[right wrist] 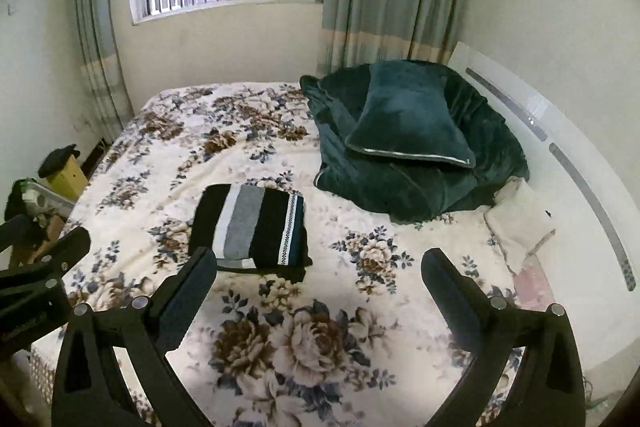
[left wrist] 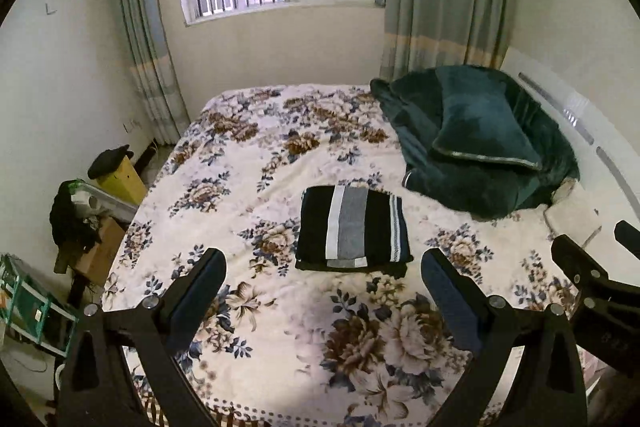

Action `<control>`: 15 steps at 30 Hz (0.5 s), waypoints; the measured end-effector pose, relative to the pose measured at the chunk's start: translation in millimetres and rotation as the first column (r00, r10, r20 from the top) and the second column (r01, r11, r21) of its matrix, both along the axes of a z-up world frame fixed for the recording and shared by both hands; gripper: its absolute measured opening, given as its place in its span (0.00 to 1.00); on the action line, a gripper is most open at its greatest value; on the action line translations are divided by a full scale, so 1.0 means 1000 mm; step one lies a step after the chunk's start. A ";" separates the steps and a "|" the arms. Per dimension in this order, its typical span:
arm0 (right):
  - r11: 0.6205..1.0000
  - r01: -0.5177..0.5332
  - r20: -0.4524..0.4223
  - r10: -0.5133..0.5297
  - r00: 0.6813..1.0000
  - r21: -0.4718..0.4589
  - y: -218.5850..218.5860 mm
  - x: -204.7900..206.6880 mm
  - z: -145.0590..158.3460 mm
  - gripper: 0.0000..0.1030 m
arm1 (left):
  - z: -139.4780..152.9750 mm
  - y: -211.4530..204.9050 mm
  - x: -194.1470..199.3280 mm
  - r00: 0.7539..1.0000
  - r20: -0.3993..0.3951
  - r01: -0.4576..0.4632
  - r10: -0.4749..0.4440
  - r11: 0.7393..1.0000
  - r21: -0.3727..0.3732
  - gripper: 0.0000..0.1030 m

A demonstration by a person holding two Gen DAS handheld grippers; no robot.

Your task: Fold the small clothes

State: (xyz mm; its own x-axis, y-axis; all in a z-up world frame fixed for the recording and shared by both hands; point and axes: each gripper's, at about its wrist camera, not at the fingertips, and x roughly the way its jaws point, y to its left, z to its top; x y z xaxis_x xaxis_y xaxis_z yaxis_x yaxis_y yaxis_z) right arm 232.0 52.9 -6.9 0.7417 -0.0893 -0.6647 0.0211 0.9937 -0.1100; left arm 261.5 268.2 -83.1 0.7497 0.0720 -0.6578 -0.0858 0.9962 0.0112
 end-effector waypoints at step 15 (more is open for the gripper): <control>0.999 -0.035 0.089 0.037 0.995 -0.020 -0.014 -0.094 0.075 1.00 | 0.030 -0.009 -0.063 0.999 0.019 -0.029 0.029 0.999 -0.016 0.97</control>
